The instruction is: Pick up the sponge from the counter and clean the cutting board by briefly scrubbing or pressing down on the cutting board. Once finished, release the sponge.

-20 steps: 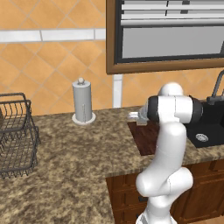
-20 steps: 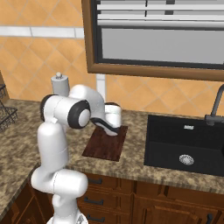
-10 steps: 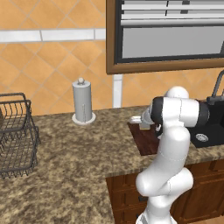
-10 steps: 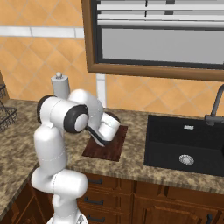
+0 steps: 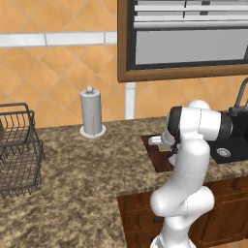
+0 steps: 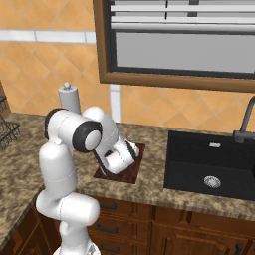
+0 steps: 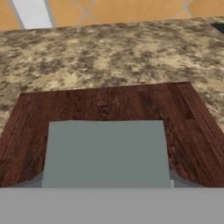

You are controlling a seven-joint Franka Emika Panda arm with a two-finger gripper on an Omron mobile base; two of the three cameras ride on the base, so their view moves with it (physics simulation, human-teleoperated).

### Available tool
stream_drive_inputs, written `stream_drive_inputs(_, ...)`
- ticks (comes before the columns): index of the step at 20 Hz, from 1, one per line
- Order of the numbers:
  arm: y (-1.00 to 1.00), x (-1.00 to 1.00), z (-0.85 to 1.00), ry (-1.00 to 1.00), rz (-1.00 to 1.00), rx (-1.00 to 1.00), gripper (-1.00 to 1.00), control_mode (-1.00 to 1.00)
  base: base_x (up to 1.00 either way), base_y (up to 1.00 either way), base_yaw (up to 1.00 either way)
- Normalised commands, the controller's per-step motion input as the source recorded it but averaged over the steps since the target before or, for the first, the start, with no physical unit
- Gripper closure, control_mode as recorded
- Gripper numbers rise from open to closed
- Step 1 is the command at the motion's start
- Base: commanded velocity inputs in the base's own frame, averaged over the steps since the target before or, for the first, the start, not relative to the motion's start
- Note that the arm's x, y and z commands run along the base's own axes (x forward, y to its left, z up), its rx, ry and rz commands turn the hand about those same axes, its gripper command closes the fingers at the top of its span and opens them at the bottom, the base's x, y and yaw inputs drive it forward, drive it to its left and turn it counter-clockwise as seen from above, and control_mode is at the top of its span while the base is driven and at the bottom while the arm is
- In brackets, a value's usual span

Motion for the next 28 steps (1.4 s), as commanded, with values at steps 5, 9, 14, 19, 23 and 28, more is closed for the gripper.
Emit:
stream_drive_inputs(5, -0.07, -0.87, -0.7, 0.0, 0.03, 0.0, 1.0, -1.0, 0.0, 0.0, 0.0)
stream_drive_inputs(9, -0.07, -1.0, -0.57, 0.0, 0.03, 0.0, 1.0, -1.0, 0.0, 0.0, 0.0)
stream_drive_inputs(14, -0.08, -1.0, -0.56, 0.0, 0.04, 0.01, 1.0, -1.0, 0.0, 0.0, 0.0)
stream_drive_inputs(19, -0.19, -1.0, -0.36, 0.0, 0.04, 0.0, 1.0, -1.0, 0.0, 0.0, 0.0)
stream_drive_inputs(23, -0.39, -0.83, -0.02, 0.0, 0.03, 0.0, 1.0, -1.0, 0.0, 0.0, 0.0)
stream_drive_inputs(28, -0.56, -0.57, -0.01, 0.0, 0.04, 0.0, 1.0, -1.0, 0.0, 0.0, 0.0)
